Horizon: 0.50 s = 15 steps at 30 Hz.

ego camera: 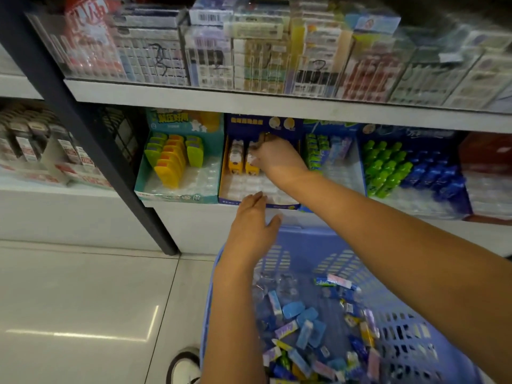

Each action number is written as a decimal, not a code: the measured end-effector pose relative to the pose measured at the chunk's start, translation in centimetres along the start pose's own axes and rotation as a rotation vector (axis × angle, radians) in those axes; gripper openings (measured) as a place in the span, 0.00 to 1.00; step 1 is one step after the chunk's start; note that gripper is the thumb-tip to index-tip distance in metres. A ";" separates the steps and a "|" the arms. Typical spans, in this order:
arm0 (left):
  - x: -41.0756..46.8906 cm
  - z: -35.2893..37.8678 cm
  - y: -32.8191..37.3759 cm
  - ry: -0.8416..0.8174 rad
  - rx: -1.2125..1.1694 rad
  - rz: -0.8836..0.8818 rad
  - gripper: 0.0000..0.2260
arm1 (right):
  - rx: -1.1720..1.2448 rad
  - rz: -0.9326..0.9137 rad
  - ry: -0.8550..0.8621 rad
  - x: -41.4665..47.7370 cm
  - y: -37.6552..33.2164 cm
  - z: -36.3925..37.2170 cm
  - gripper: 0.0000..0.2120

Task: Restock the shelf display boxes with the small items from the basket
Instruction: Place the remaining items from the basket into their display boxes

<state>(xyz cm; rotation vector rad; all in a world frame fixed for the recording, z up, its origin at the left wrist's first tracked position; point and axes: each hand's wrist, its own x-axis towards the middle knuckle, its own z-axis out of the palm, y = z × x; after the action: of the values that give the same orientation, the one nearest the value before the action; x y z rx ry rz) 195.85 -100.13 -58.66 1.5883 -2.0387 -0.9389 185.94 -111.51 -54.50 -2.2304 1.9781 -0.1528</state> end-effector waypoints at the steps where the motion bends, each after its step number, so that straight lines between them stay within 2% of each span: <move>1: 0.0 0.0 0.0 -0.003 -0.010 -0.003 0.26 | 0.006 0.007 0.009 -0.2 0.2 -0.1 0.14; 3: -0.2 0.1 0.2 0.030 -0.050 -0.004 0.24 | 0.052 -0.031 -0.018 -1.4 0.5 -0.7 0.17; 4: -0.3 0.2 0.4 0.100 -0.088 0.006 0.22 | 0.062 -0.074 -0.022 -2.5 0.6 -1.0 0.20; 6: -0.9 0.8 0.8 0.300 -0.179 0.039 0.16 | 0.095 -0.186 0.079 -5.6 1.1 -1.1 0.24; 8: -1.5 1.6 1.2 0.403 -0.243 0.075 0.11 | 0.250 -0.213 0.223 -10.0 2.4 -0.4 0.19; 10: -1.7 3.0 1.1 0.356 -0.241 0.080 0.08 | 0.347 -0.148 0.282 -14.7 4.8 2.0 0.10; 12: -1.5 5.2 0.5 0.206 -0.182 0.010 0.08 | 0.305 0.005 0.152 -18.5 7.8 5.7 0.08; 13: -1.4 6.6 0.2 0.105 -0.138 -0.040 0.09 | 0.249 0.108 0.004 -19.9 9.5 7.9 0.10; 15: -1.5 9.9 -0.7 -0.095 -0.042 -0.119 0.10 | 0.153 0.304 -0.325 -21.6 13.0 12.1 0.21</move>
<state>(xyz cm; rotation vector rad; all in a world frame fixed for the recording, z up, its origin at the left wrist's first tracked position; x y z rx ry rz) 190.21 -96.12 -65.89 1.6879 -1.9907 -1.1123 172.80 -90.94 -68.22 -1.7110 2.0138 0.0870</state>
